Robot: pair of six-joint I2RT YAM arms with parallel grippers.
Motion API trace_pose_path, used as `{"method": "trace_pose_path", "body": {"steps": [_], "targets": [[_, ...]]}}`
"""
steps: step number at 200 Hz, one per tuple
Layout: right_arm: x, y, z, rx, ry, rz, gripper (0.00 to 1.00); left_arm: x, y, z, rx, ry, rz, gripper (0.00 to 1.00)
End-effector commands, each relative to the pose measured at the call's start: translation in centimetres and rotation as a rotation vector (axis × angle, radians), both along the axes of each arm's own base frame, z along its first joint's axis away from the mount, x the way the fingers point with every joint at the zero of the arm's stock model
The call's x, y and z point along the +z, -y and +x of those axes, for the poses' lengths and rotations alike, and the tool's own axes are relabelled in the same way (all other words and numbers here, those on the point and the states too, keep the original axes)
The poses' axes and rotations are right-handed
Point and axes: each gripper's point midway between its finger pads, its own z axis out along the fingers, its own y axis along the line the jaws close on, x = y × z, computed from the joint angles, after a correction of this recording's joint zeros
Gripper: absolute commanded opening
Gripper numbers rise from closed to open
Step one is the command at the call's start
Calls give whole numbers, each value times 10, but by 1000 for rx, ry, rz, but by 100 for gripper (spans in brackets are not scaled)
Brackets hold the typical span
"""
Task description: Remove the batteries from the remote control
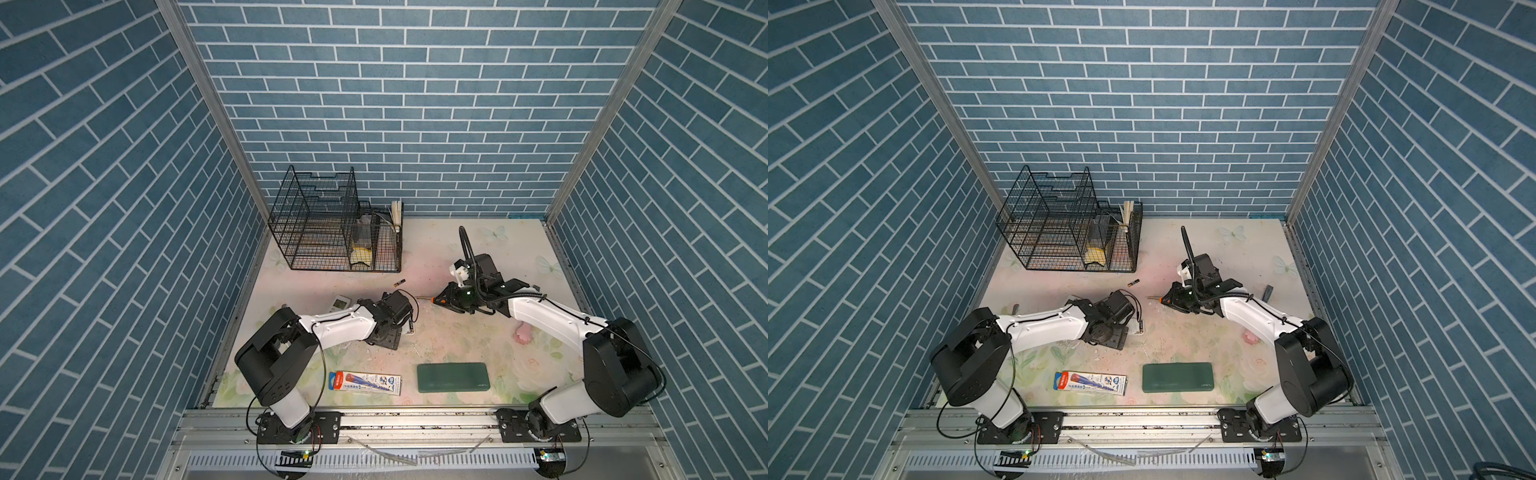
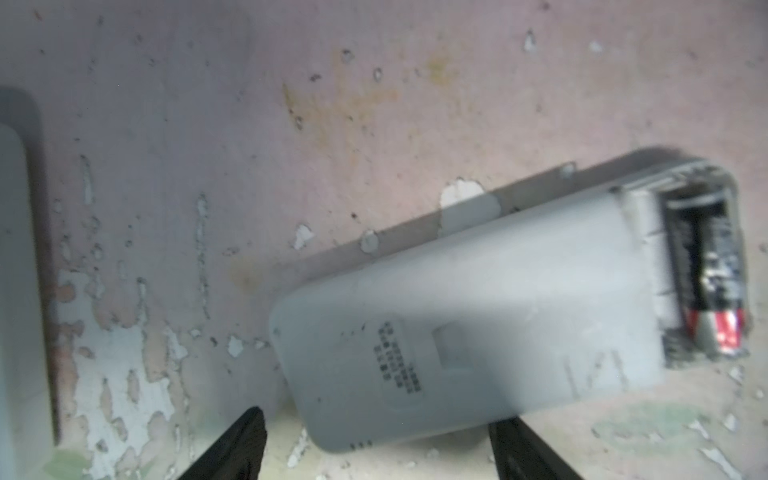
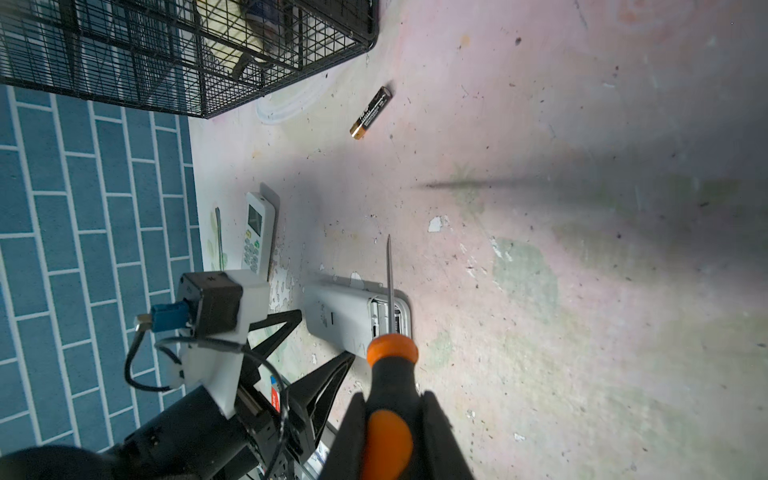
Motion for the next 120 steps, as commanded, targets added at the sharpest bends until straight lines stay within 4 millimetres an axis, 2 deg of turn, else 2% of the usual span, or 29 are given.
{"method": "trace_pose_path", "body": {"steps": [1, 38, 82, 104, 120], "targets": [[17, -8, 9, 39, 55, 27, 0, -22, -37, -15, -26, -97, 177, 84], [14, -3, 1, 56, 45, 5, 0, -9, -17, -11, -37, -75, 59, 80], [10, 9, -19, 102, 32, -44, 0, 36, 11, -8, -66, -1, -145, 80], [8, 11, -27, 126, 27, -40, 0, 53, 17, 0, -53, 30, -233, 80], [4, 10, -31, 144, 19, -34, 0, 55, 17, 9, -19, 35, -302, 80]]}}
